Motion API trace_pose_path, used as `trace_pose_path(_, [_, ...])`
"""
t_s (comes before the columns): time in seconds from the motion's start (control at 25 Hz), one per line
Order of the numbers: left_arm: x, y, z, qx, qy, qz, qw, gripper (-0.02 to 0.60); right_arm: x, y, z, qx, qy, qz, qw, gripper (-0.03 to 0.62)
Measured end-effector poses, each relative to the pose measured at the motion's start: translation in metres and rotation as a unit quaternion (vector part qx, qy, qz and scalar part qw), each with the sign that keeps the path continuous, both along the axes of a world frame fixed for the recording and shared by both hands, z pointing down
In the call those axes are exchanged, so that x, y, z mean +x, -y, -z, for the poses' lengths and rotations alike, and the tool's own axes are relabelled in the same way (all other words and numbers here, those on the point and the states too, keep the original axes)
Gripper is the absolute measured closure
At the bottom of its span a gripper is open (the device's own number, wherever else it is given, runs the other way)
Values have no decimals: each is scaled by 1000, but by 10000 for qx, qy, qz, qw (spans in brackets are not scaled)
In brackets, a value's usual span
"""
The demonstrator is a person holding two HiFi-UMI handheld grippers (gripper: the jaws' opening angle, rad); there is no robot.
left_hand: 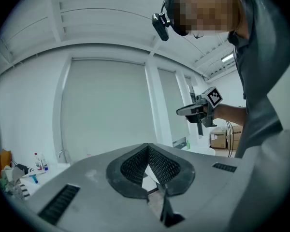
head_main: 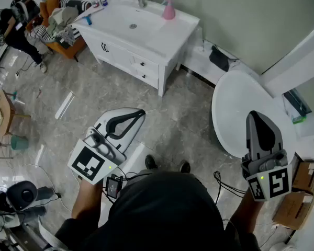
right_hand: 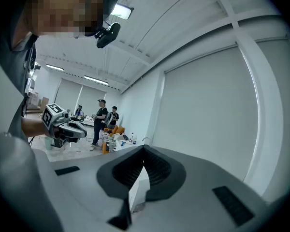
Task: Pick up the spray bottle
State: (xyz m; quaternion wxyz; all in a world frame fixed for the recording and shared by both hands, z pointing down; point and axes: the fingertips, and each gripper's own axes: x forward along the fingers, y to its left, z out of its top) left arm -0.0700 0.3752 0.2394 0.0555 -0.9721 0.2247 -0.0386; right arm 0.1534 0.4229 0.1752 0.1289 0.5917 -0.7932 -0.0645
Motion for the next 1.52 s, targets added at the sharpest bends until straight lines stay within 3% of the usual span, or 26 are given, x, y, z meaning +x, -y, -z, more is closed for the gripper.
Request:
trace_pose_path(0.36, [-14,6,-4,-130,-146,-112,9997,578,-20,11,1,-67,23,-59,10000,586])
trace_pose_path(0.64, [1,15,-14,-256,-27,70,9996,578,0,34,-2,-23,242,148,9996,585])
trace_pose_path(1.08, [70,26,-9,-289,111,531,9981,578,74,77,-11,-56,517,567,9970,585])
trace_pose_path(1.28, [111,33,-8,-367,62,694,9969,578,113,104,-18,-256,499,699,9960,585])
trace_pose_path(1.52, [147,46,-22,-561,249,802,9949,578,142,124,-34,-519,574,862,9933,585])
